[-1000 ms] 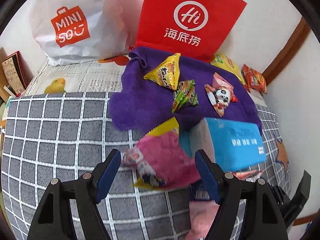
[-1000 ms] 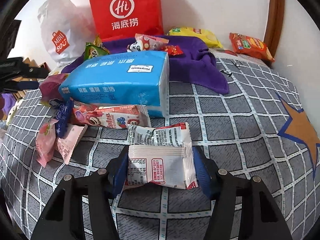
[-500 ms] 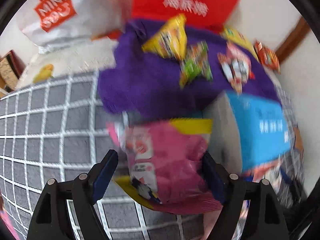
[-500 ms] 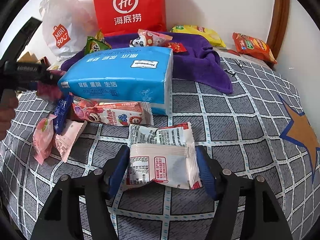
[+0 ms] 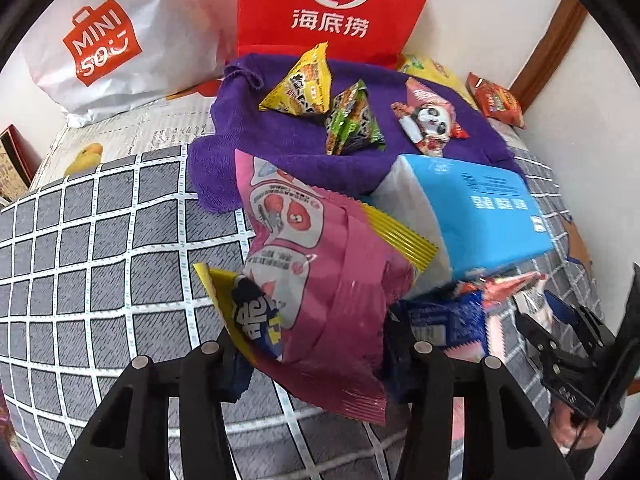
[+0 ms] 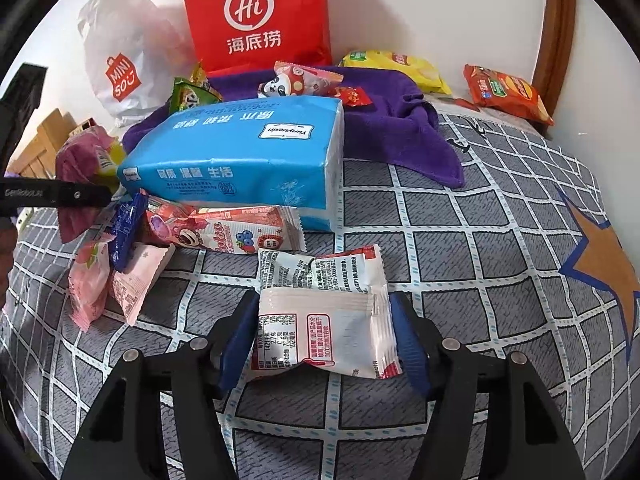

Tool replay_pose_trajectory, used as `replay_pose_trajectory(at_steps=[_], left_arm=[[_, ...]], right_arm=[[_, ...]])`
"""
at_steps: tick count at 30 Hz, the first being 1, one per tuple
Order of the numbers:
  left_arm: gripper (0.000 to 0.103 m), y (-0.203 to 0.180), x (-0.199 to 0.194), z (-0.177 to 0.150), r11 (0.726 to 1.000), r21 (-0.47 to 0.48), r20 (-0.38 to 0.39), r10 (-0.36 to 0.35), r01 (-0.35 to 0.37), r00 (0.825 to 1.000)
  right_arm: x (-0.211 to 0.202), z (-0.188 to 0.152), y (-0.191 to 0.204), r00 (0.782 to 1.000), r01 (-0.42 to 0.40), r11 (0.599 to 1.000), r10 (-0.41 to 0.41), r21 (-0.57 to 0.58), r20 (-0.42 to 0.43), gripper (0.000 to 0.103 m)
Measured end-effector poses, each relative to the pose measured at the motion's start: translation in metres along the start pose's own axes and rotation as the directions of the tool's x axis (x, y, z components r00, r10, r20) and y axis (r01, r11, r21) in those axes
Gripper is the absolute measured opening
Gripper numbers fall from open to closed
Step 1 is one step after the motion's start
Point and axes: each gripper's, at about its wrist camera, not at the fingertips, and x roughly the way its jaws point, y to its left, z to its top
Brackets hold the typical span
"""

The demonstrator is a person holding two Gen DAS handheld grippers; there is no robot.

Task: Organize snacks
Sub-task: 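Carry both packets up over the purple towel with both tools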

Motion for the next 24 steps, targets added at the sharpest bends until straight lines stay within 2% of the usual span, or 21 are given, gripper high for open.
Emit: replay_pose_trajectory(at_steps=[6,11,19,24], left_arm=[[0.048,0.003,-0.022,-0.011,1.0,0.009,0.012,-0.02,0.02,1.0],[0.048,0.003,-0.042,-0.018,0.999,0.02,0.032,-0.038,0.037,0.999],[0.048,-0.017,-0.071,-0.021,0.995,0.031,0.082,-0.101,0.099,0.992],[0.048,-0.028,-0.084,-0.017,0.994,0.034,0.111,-0.11,0.107,0.988]], right_arm=[[-0.007,0.0,-0.005,1.0,-0.021,0.999,0.021,0.024,0.003,0.062],[-0.028,0.006,0.001,0.997,-0.072,0.997,0.071,0.023,0.033,0.062],[-0.065,0.027,0.012,0.994,-0.064,0.998,0.062,0.02,0.089,0.062],[-0.08,0.045,0.013,0.993,-0.044,0.999,0.042,0.02,0.107,0.062]])
